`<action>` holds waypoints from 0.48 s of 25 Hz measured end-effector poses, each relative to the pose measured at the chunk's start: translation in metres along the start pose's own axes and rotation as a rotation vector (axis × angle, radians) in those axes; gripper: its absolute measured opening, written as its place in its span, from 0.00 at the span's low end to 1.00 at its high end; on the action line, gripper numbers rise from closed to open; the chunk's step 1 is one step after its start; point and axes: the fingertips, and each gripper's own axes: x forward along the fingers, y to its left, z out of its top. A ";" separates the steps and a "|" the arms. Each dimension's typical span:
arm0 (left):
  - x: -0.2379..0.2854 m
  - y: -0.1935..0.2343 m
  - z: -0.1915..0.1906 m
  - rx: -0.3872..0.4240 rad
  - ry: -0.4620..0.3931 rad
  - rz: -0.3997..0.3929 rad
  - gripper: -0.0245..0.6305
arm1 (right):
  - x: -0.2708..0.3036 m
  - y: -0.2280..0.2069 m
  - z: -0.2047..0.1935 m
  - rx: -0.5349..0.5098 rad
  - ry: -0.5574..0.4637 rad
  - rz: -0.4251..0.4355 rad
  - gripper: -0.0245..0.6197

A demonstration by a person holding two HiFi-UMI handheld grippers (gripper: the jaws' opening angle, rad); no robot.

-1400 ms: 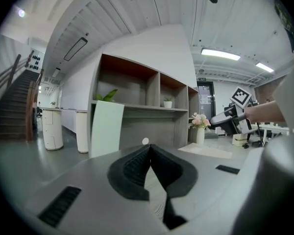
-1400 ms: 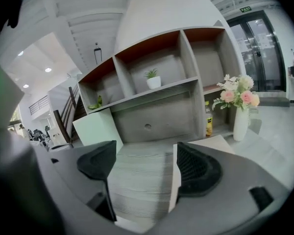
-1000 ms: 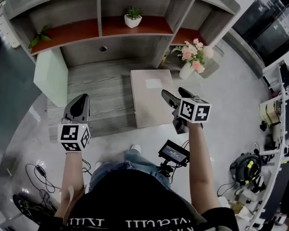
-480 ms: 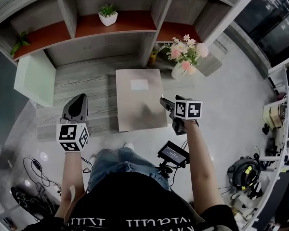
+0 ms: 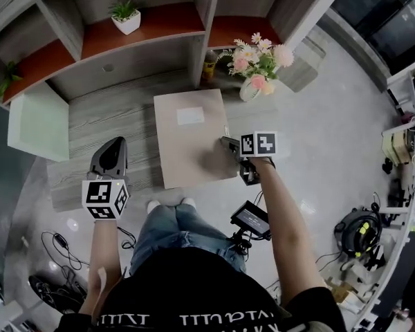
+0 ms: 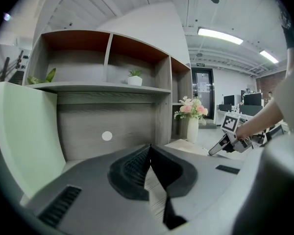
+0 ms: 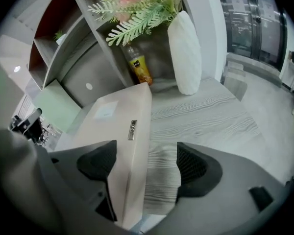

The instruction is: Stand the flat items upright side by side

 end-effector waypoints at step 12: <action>0.034 -0.040 0.012 0.038 -0.012 -0.119 0.06 | -0.047 -0.043 -0.058 0.105 0.059 -0.010 0.65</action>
